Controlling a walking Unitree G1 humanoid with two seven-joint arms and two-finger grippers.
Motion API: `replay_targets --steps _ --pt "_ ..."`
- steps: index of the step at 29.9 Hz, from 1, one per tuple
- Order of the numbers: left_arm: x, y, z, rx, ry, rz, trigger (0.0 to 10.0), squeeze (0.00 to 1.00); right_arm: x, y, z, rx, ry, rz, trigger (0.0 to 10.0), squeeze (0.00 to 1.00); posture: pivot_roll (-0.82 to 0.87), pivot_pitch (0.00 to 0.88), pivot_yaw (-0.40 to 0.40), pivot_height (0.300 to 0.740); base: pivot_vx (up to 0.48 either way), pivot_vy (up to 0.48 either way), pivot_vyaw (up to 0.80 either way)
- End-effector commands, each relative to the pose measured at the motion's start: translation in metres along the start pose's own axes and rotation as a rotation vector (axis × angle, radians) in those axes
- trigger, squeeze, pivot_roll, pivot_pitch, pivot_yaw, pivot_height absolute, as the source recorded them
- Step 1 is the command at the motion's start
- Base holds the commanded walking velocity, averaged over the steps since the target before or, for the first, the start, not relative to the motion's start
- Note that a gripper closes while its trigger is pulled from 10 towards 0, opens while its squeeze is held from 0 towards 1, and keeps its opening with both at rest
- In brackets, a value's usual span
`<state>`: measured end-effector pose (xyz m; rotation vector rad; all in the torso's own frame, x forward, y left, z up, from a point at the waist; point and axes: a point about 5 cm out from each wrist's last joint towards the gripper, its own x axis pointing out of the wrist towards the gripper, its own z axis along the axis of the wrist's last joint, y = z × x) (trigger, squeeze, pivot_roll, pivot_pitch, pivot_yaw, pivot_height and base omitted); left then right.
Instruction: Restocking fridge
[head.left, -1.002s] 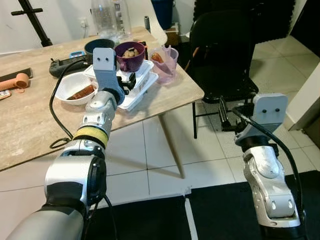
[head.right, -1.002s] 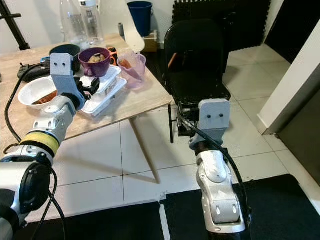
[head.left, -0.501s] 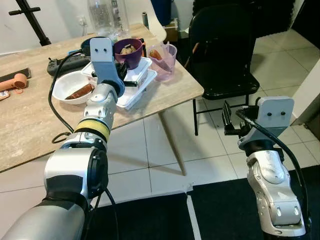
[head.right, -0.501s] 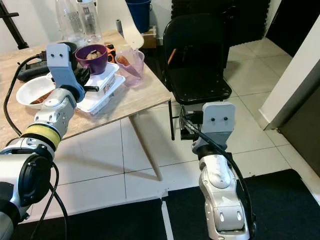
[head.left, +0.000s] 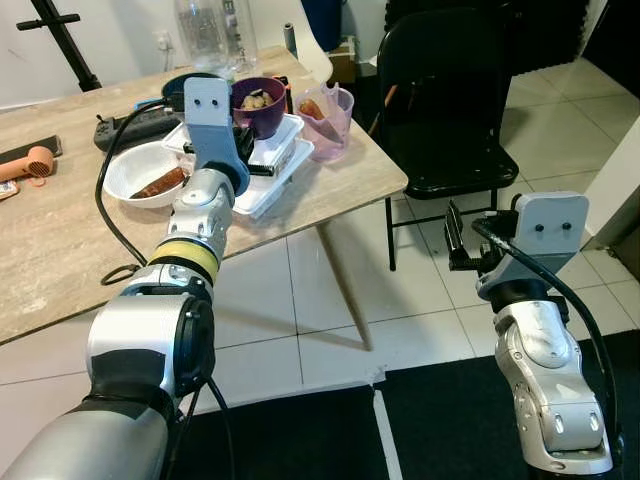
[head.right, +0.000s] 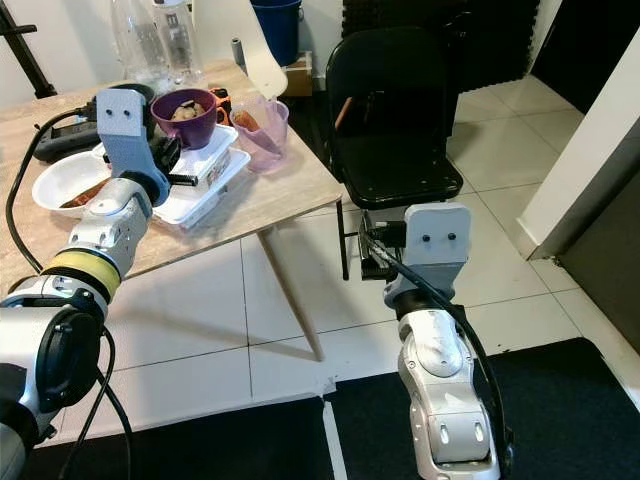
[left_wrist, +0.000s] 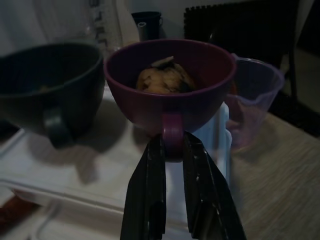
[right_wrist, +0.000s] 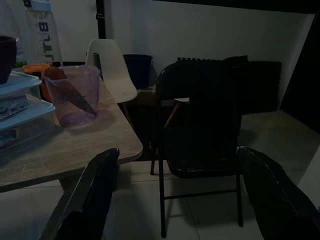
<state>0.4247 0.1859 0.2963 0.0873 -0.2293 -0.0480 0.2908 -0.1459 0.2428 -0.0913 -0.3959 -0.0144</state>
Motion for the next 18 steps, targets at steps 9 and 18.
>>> replay_targets --steps 9,18 --pt "-0.005 0.023 0.004 -0.064 -0.034 0.035 10.0 0.00 0.001 0.004 -0.003 0.010 0.015 0.003 10.0 0.00 -0.18 0.231 0.068 0.710 0.000 0.000 0.00" --pt "-0.008 0.009 -0.007 -0.172 -0.041 -0.029 10.0 0.00 0.001 0.006 -0.006 0.017 0.022 0.014 10.0 0.00 -0.16 0.222 0.059 0.710 0.000 0.000 0.00"
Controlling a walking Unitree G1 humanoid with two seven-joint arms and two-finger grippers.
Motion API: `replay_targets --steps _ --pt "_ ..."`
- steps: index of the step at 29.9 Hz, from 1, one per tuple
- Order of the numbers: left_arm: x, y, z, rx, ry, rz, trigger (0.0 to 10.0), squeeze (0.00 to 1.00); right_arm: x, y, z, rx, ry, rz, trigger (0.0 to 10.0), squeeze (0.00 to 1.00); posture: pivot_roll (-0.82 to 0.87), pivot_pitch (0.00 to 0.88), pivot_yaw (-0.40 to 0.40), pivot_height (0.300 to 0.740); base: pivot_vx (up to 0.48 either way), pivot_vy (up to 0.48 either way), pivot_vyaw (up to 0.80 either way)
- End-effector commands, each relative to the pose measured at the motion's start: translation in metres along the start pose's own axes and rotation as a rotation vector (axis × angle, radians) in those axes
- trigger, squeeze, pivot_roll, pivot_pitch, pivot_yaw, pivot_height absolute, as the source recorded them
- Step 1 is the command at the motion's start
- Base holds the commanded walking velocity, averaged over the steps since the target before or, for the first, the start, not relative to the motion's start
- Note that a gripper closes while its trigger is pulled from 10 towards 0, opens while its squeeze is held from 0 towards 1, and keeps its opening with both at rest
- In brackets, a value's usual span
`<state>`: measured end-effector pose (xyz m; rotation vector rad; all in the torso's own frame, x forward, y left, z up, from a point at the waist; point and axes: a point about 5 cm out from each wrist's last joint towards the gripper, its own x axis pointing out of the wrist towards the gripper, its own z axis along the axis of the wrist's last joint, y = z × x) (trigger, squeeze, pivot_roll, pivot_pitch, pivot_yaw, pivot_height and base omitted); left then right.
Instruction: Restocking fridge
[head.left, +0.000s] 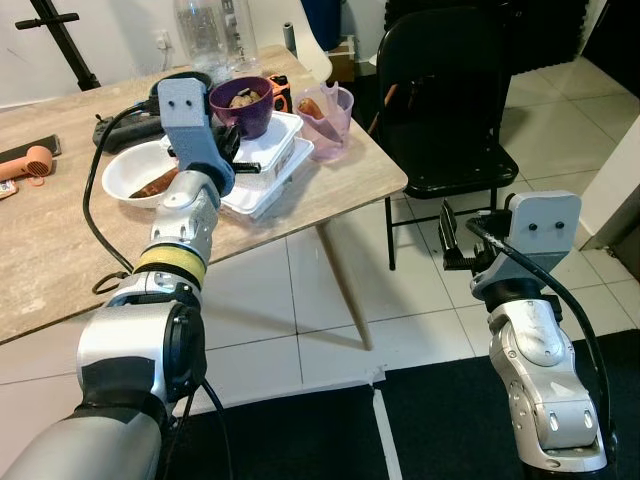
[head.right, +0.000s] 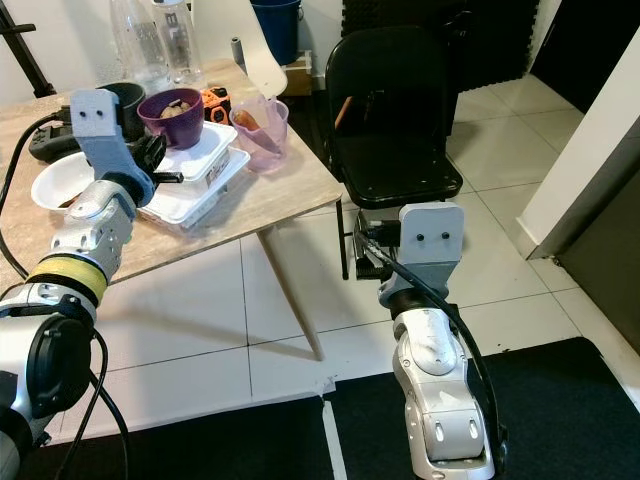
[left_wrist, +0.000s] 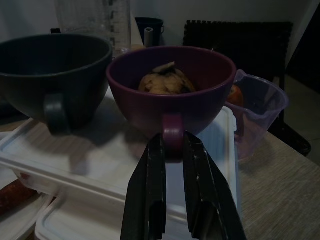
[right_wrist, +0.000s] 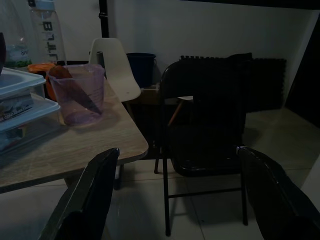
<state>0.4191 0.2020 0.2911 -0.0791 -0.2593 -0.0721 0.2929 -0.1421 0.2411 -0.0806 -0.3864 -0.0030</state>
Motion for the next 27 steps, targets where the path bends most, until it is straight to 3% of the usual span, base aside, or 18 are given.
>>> replay_targets --steps 1,9,16,23,24,25,26,27 --pt "-0.002 -0.011 -0.007 0.009 -0.002 -0.050 10.0 0.00 0.000 0.002 -0.005 0.005 0.014 0.006 10.0 0.00 -0.16 0.221 0.059 0.710 0.000 0.000 0.00" --pt "-0.014 -0.030 -0.017 0.104 -0.006 -0.157 10.0 0.00 0.001 0.004 -0.006 0.007 0.015 0.014 10.0 0.00 -0.16 0.217 0.058 0.710 0.000 0.000 0.00" --pt "-0.019 -0.023 -0.015 0.181 -0.011 -0.089 10.0 0.00 0.000 0.005 -0.008 0.013 0.019 0.020 10.0 0.00 -0.15 0.212 0.056 0.710 0.000 0.000 0.00" --pt "-0.021 -0.019 -0.016 0.170 0.009 -0.062 10.0 0.00 0.001 0.006 -0.008 0.014 0.018 0.021 10.0 0.00 -0.15 0.212 0.056 0.710 0.000 0.000 0.00" --pt "-0.021 -0.019 -0.016 0.162 0.010 -0.059 10.0 0.15 0.001 0.006 -0.008 0.014 0.018 0.021 10.0 0.00 -0.15 0.213 0.056 0.710 0.000 0.000 0.00" --pt "-0.022 -0.019 -0.016 0.150 0.014 -0.055 10.0 0.37 0.001 0.006 -0.008 0.014 0.019 0.021 10.0 0.00 -0.15 0.213 0.056 0.710 0.000 0.000 0.00" --pt "-0.022 -0.019 -0.016 0.150 0.014 -0.055 10.0 0.37 0.001 0.006 -0.008 0.014 0.019 0.021 10.0 0.00 -0.15 0.213 0.056 0.710 0.000 0.000 0.00" --pt "-0.023 -0.019 -0.015 0.140 0.018 -0.051 10.0 0.73 0.001 0.005 -0.008 0.014 0.019 0.020 10.0 0.00 -0.15 0.214 0.056 0.710 0.000 0.000 0.00"
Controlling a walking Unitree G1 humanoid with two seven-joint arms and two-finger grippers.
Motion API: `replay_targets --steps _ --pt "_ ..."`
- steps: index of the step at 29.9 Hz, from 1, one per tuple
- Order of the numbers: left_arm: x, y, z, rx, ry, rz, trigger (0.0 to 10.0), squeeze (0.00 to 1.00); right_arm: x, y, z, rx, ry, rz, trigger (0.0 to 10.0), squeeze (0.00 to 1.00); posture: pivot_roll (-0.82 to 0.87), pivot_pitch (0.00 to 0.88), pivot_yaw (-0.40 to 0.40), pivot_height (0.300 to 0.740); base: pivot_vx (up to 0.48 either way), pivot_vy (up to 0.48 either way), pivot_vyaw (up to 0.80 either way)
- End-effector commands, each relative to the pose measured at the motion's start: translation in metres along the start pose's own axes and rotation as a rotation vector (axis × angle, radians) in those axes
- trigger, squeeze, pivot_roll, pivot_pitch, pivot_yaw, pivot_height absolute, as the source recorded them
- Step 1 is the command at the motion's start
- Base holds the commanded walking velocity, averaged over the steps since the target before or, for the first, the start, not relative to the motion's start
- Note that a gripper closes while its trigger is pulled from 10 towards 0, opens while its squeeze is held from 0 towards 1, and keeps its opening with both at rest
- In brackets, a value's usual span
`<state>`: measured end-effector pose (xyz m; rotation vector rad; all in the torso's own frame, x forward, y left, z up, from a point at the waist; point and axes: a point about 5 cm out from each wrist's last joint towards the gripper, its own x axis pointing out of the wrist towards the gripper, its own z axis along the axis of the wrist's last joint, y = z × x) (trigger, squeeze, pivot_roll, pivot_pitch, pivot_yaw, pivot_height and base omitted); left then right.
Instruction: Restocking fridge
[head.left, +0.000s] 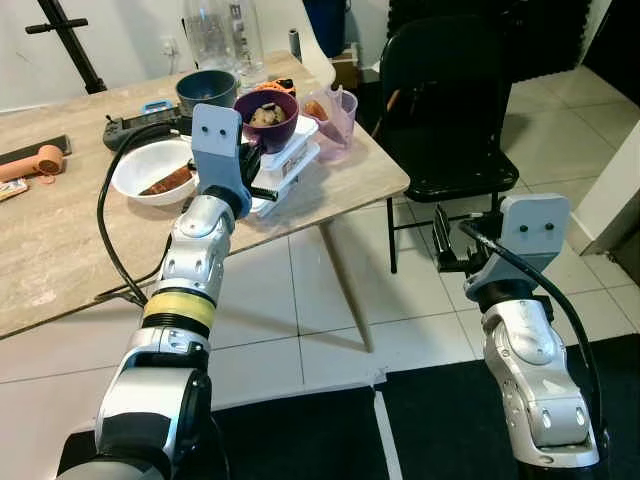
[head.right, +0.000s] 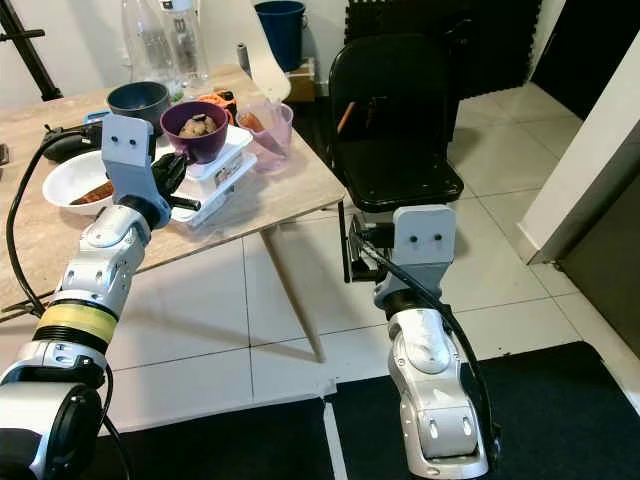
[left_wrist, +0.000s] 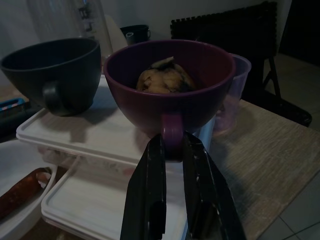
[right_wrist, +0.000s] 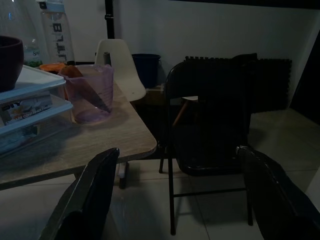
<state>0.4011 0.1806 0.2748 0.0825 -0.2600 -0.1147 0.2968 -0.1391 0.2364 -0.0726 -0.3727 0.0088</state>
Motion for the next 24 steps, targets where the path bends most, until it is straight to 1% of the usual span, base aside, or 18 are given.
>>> replay_targets --steps 1,3,4,7,8,9,10,16,21,24 --pt "-0.003 0.002 -0.002 -0.038 0.017 0.016 10.0 1.00 -0.001 0.002 -0.003 0.004 0.007 0.010 10.0 0.00 -0.15 0.214 0.056 0.710 0.000 0.000 0.00" --pt "-0.004 0.002 -0.002 -0.050 0.018 0.018 10.0 1.00 -0.001 0.002 -0.003 0.005 0.008 0.010 10.0 0.00 -0.15 0.214 0.056 0.710 0.000 0.000 0.00" --pt "-0.004 0.003 -0.001 -0.075 0.022 0.020 10.0 1.00 -0.001 0.002 -0.004 0.006 0.008 0.010 10.0 0.00 -0.15 0.214 0.056 0.710 0.000 0.000 0.00" --pt "-0.004 0.003 -0.001 -0.081 0.023 0.021 10.0 1.00 -0.001 0.003 -0.004 0.006 0.007 0.011 10.0 0.00 -0.15 0.214 0.056 0.710 0.000 0.000 0.00" --pt "-0.004 0.003 -0.001 -0.096 0.027 0.020 10.0 0.59 -0.001 0.003 -0.004 0.007 0.007 0.011 10.0 0.00 -0.15 0.217 0.054 0.710 0.000 0.000 0.00" --pt "-0.003 0.003 0.000 -0.102 0.029 0.018 10.0 0.12 -0.001 0.003 -0.004 0.007 0.007 0.011 10.0 0.00 -0.15 0.217 0.054 0.710 0.000 0.000 0.00" --pt "-0.003 0.003 0.000 -0.104 0.030 0.017 10.0 0.00 -0.001 0.003 -0.003 0.007 0.007 0.011 10.0 0.00 -0.15 0.217 0.054 0.710 0.000 0.000 0.00" --pt "0.003 0.003 -0.001 -0.087 0.044 0.019 10.0 0.00 -0.001 0.003 -0.003 0.008 0.007 0.012 10.0 0.00 -0.15 0.220 0.054 0.710 0.000 0.000 0.00" --pt "0.011 -0.001 -0.003 -0.072 0.066 0.012 10.0 0.00 -0.001 0.003 -0.003 0.010 0.006 0.012 10.0 0.00 -0.15 0.221 0.055 0.710 0.000 0.000 0.00" --pt "0.012 -0.004 -0.004 -0.068 0.071 0.008 10.0 0.00 -0.001 0.004 -0.003 0.010 0.005 0.012 10.0 0.00 -0.16 0.222 0.056 0.710 0.000 0.000 0.00"
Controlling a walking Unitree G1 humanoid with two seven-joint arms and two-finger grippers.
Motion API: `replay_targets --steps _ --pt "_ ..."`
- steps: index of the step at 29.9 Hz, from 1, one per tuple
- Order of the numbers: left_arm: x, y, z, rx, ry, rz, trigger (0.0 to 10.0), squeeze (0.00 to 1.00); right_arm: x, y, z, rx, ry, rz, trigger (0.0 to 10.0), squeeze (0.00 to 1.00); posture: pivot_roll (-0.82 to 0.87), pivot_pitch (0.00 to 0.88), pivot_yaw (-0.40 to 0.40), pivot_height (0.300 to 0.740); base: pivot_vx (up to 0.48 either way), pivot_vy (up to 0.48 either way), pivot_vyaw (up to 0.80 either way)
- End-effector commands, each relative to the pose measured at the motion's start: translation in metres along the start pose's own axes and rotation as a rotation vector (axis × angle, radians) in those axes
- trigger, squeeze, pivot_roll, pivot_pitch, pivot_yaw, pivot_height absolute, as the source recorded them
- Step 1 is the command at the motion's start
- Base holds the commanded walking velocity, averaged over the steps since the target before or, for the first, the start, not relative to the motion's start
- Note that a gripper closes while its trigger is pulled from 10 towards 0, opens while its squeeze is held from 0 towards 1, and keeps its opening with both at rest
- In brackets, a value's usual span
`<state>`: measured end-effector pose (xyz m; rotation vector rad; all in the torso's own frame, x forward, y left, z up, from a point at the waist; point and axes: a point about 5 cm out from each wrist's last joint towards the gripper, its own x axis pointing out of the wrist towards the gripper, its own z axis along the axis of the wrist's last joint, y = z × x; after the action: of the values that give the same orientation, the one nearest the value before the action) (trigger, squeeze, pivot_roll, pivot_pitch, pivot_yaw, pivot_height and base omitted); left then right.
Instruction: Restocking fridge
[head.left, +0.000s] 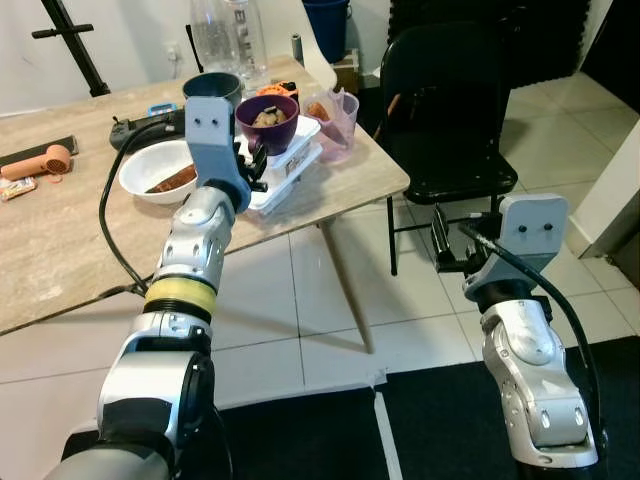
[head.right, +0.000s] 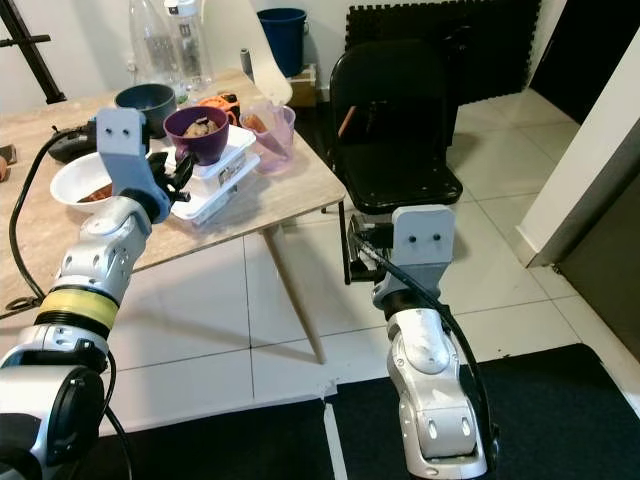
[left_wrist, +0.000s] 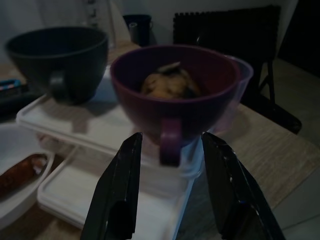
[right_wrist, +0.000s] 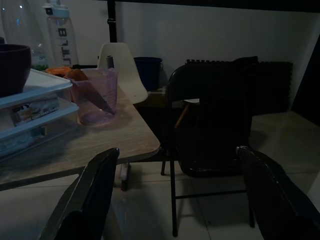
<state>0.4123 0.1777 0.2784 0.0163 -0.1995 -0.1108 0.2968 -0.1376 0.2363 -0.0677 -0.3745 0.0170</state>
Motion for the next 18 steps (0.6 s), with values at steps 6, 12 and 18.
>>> replay_targets --steps 6,12,18 --pt "0.0047 -0.0057 -0.0054 0.008 0.020 0.000 10.0 0.00 -0.0018 0.0014 -0.0028 0.000 0.008 0.001 10.0 0.00 -0.16 0.224 0.058 0.710 0.000 0.000 0.00" --pt "0.0060 -0.0038 -0.0043 0.027 0.016 0.016 4.7 0.00 -0.0022 0.0010 -0.0027 -0.001 0.009 -0.001 10.0 0.00 -0.17 0.227 0.060 0.710 0.000 0.000 0.00" --pt "0.0074 0.0000 -0.0022 0.024 0.000 0.051 0.3 0.00 -0.0022 0.0014 -0.0029 0.002 0.009 -0.002 10.0 0.00 -0.17 0.225 0.060 0.710 0.000 0.000 0.00"
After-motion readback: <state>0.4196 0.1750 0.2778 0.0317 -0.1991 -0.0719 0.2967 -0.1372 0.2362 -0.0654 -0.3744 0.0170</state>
